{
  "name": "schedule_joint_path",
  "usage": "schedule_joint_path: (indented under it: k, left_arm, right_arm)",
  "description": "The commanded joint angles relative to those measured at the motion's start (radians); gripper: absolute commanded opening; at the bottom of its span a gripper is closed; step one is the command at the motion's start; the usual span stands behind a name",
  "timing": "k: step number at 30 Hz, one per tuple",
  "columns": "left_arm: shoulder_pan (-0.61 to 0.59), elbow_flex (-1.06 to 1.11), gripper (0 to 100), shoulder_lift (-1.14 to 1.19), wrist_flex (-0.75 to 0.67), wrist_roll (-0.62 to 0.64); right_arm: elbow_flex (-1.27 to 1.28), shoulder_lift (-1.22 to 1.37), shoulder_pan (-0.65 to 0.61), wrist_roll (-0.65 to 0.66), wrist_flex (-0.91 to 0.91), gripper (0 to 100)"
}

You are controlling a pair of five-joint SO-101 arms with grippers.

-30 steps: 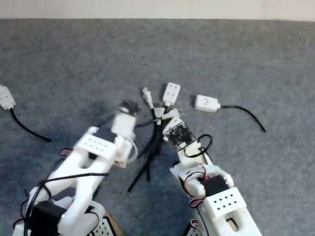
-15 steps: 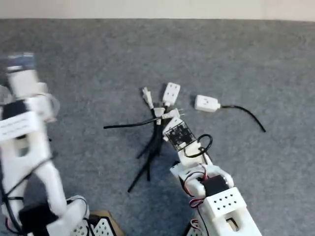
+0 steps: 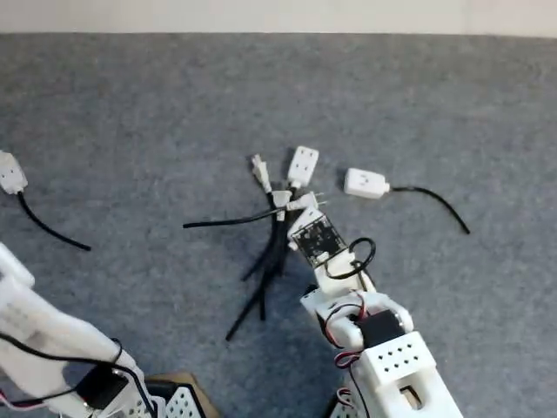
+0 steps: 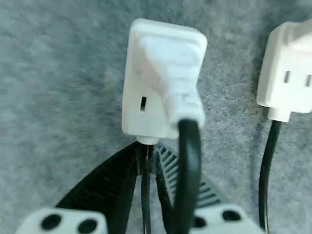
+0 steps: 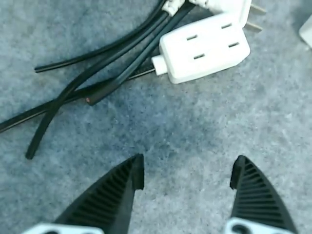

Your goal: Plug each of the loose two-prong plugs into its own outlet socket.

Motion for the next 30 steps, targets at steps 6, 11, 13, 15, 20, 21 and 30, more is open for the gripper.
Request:
schedule_joint_path:
  k: [6, 11, 13, 15, 20, 21, 30]
  left_arm:
    - [0.097, -0.826, 4, 0.443, 0.331, 0.15]
    - [0.097, -1.211, 27, 0.605, 0.514, 0.213]
    - [0.097, -1.277, 30, 0.636, 0.578, 0.212]
    - [0.099, -1.26, 29, 0.611, 0.597, 0.212]
    - [0.096, -1.259, 29, 0.503, 0.657, 0.216]
    - [0.097, -1.257, 29, 0.467, 0.661, 0.218]
    - [0.124, -1.25, 29, 0.191, 0.667, 0.221]
  right_arm:
    - [-0.002, -0.013, 0.007, 0.012, -0.018, 27.6]
    - [-0.002, -0.013, 0.007, 0.012, -0.018, 27.6]
    - [-0.002, -0.013, 0.007, 0.012, -0.018, 27.6]
    - [-0.002, -0.013, 0.007, 0.012, -0.018, 27.6]
    - [-0.002, -0.013, 0.007, 0.012, -0.018, 27.6]
    - [-0.002, -0.013, 0.007, 0.012, -0.018, 27.6]
    - [-0.002, -0.013, 0.007, 0.012, -0.018, 27.6]
